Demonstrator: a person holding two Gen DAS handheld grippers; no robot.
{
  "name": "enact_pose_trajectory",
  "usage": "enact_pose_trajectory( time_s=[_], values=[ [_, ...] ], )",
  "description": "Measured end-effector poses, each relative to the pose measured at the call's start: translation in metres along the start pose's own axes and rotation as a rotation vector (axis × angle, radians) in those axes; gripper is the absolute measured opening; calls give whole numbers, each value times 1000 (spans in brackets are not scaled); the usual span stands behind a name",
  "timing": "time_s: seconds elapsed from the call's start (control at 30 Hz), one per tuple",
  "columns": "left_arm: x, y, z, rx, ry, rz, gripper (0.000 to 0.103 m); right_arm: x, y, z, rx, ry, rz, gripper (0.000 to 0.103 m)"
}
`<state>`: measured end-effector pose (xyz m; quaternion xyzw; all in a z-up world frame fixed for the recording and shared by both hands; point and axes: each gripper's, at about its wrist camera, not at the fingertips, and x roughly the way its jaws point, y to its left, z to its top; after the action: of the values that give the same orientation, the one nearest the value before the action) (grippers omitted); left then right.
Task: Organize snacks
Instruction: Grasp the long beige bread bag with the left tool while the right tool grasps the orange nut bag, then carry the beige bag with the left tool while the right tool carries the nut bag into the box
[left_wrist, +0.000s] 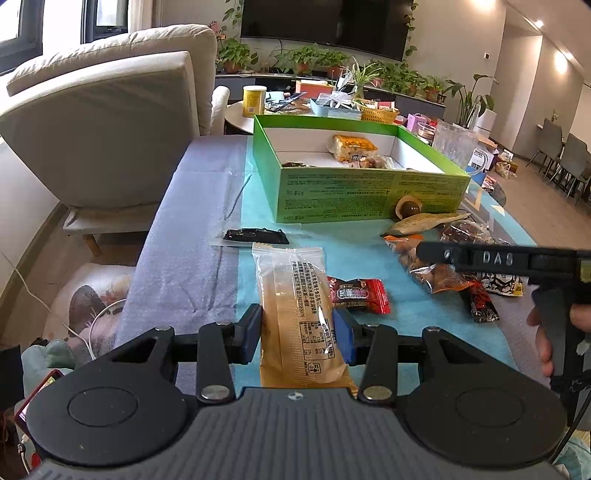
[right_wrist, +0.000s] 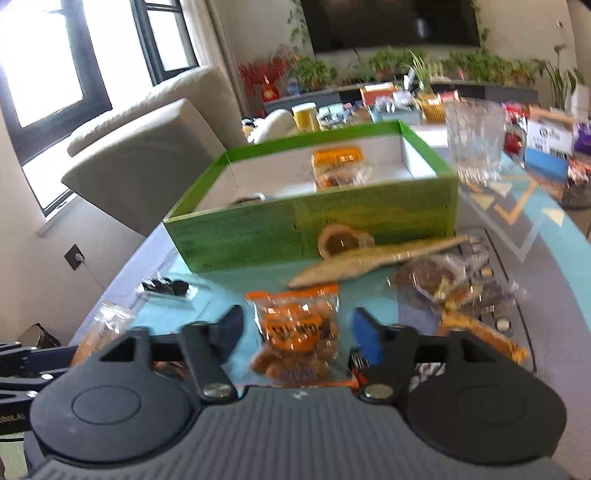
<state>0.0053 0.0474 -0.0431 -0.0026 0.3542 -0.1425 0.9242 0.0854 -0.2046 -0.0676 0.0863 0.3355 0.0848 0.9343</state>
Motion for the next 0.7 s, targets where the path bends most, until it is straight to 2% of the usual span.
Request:
enact_pose_trajectory(
  time_s=[0.17, 0.3, 0.37, 0.47, 0.5, 0.53, 0.67, 0.7],
  values=[
    [-2, 3, 0, -13, -6, 6, 39, 8, 4, -7, -1, 61, 10, 65],
    [-3, 6, 0, -23, -9, 14, 39, 3, 14, -14, -38, 69, 46, 65],
    [-3, 9, 0, -27, -11, 19, 39, -1, 20, -19, -57, 80, 97, 65],
    [-4, 12, 1, -35, -15, 25, 39, -11, 23, -24, -94, 97, 274, 65],
    [-4, 13, 1, -36, -16, 26, 39, -15, 23, -25, -109, 81, 285, 65],
    [-4, 13, 1, -36, -17, 27, 39, -19, 23, -25, -131, 52, 261, 65],
    [-5, 14, 2, -36, -20, 32, 39, -22, 16, -20, -225, -85, 59, 65],
    [-5, 14, 2, -36, -19, 33, 39, -21, 15, -19, -253, -104, 45, 65]
  ],
)
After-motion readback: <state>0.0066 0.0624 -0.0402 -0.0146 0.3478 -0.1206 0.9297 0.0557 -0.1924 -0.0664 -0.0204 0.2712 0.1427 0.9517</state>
